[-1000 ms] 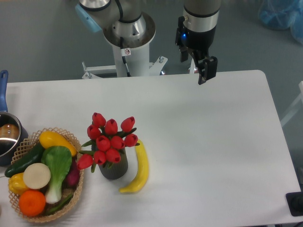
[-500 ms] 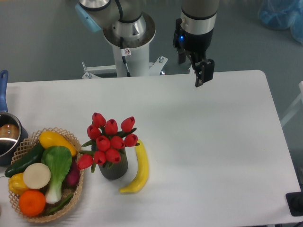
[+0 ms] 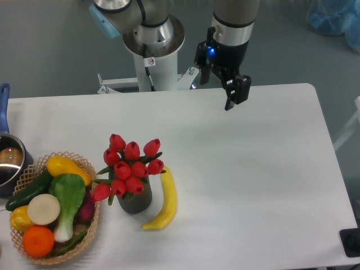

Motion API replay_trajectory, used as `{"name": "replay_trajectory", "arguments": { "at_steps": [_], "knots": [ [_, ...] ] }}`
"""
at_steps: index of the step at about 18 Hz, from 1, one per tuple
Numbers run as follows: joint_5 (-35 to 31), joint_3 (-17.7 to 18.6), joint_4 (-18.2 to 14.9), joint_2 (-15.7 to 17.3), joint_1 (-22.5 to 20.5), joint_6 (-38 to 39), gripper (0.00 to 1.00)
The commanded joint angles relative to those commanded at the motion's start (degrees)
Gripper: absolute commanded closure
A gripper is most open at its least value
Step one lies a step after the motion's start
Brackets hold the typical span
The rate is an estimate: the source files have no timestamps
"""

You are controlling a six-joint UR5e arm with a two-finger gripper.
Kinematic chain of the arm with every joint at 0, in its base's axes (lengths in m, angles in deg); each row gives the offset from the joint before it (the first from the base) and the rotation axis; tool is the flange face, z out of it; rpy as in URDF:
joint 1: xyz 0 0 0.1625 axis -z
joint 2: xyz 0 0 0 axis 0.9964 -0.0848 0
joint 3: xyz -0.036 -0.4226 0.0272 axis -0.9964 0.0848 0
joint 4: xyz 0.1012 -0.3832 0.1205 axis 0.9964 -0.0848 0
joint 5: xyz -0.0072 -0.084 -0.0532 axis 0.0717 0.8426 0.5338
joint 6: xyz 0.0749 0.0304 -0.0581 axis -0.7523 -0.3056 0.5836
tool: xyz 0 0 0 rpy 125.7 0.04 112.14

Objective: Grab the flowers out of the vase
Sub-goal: 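Open the gripper and move it toward the red tulips, then lower the open gripper over the tulip stems above the black vase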

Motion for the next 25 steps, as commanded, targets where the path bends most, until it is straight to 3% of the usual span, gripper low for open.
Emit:
{"name": "replay_trajectory", "arguments": {
  "at_steps": [2,6,8,12,17,25],
  "knots": [
    [0.5,2.1,1.8,0.5,0.1,1.0,0.00],
    [10.3,9.0,10.4,1.7,-0.4,6.9,0.00],
    [11.3,10.4,13.0,1.8,-0.4,9.1,0.00],
    [15.4,10.5,13.8,1.6,-0.7,9.1,0.00],
    [17.5,11.7,17.9,1.4,-0.6,9.3,0.00],
    [17.3,12.7,18.3,1.6,-0.4,9.2,0.00]
  ]
}}
